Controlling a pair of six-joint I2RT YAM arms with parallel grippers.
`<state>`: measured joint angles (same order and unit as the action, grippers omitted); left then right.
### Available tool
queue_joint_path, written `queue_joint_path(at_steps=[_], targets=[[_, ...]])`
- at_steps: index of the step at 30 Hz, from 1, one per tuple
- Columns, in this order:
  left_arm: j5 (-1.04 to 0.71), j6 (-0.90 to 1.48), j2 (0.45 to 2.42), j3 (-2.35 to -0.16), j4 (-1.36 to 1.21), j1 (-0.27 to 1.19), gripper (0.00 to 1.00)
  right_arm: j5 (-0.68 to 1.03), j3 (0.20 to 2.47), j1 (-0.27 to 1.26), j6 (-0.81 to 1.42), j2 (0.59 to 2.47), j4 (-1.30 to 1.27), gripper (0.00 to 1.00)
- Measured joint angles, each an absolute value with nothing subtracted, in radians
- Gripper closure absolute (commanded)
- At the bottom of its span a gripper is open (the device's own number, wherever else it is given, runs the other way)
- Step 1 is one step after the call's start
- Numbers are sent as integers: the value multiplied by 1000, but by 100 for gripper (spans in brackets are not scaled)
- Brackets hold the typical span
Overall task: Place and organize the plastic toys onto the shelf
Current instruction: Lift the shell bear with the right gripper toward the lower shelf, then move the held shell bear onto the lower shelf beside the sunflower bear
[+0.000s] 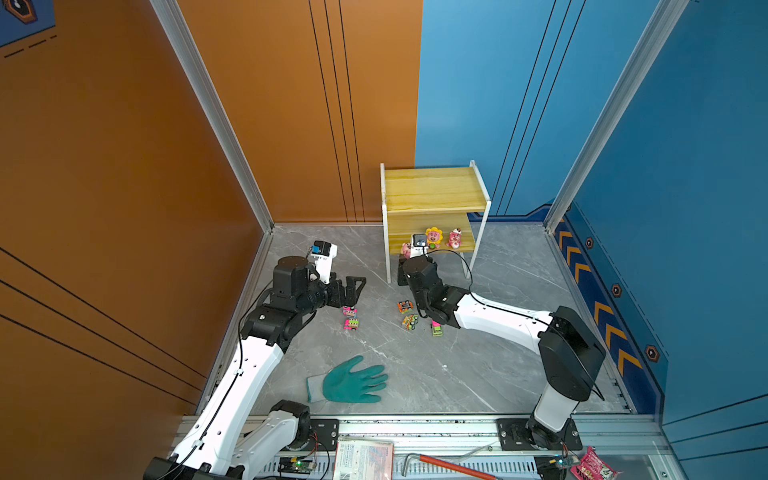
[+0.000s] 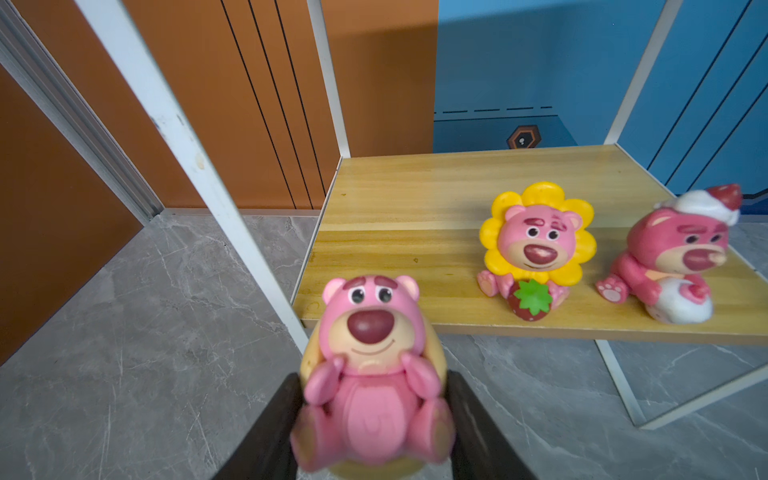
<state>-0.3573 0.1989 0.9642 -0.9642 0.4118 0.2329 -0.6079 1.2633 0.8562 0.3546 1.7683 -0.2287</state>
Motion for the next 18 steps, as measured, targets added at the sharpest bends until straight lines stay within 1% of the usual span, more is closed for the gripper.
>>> queue_joint_path(at_steps=[8,18], targets=[[-395,188,963,-956,406,263,2,-614,1361,848,337,1852,-240,57],[-399,188,963,-954,406,277,2,-633,1456,839,337,1945,-237,57]])
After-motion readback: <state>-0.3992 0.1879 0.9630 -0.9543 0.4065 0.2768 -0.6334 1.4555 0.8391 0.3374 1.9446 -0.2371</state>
